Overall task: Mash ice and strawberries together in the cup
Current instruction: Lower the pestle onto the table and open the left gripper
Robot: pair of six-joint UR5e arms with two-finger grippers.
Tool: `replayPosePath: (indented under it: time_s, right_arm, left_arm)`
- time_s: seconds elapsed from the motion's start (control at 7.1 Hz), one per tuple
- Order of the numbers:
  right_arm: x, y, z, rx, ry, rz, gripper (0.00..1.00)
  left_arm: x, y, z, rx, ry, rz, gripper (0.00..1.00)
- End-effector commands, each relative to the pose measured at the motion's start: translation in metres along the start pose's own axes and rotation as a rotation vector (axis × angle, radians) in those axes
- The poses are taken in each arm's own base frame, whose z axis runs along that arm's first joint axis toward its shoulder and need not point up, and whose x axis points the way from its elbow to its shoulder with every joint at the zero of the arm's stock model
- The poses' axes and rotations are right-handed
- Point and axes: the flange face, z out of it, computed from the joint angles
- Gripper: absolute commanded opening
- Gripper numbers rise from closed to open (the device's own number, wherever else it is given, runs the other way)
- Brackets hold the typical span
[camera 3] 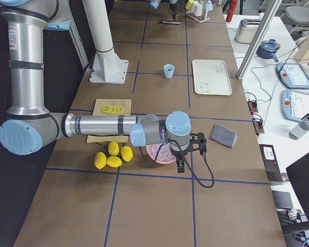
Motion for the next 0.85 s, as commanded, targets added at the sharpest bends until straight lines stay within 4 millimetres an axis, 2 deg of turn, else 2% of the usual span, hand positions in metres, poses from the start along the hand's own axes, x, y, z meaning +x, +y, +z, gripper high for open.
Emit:
replayPosePath:
  time_s: [0.0, 0.14, 0.28, 0.42, 0.56, 0.7]
  right_arm:
    - [0.000, 0.000, 0.000, 0.000, 0.000, 0.000, 0.99]
    - [0.001, 0.000, 0.000, -0.001, 0.000, 0.001, 0.99]
    - [0.001, 0.001, 0.001, -0.002, 0.000, 0.002, 0.99]
    - [0.001, 0.000, 0.000, -0.001, 0.002, -0.002, 0.99]
    - [0.001, 0.000, 0.000, -0.001, 0.002, -0.002, 0.99]
    - [0.000, 0.001, 0.001, -0.005, -0.004, 0.000, 0.99]
  left_arm:
    - [0.011, -0.003, -0.010, -0.010, 0.047, 0.007, 1.00]
    - [0.021, -0.004, -0.025, -0.027, 0.115, 0.010, 1.00]
    - [0.014, -0.008, -0.040, -0.032, 0.141, 0.012, 1.00]
    - [-0.004, -0.015, -0.057, -0.059, 0.136, 0.091, 1.00]
    - [-0.038, -0.030, -0.082, -0.077, 0.100, 0.167, 1.00]
    - [-0.066, -0.037, -0.097, -0.104, 0.079, 0.220, 1.00]
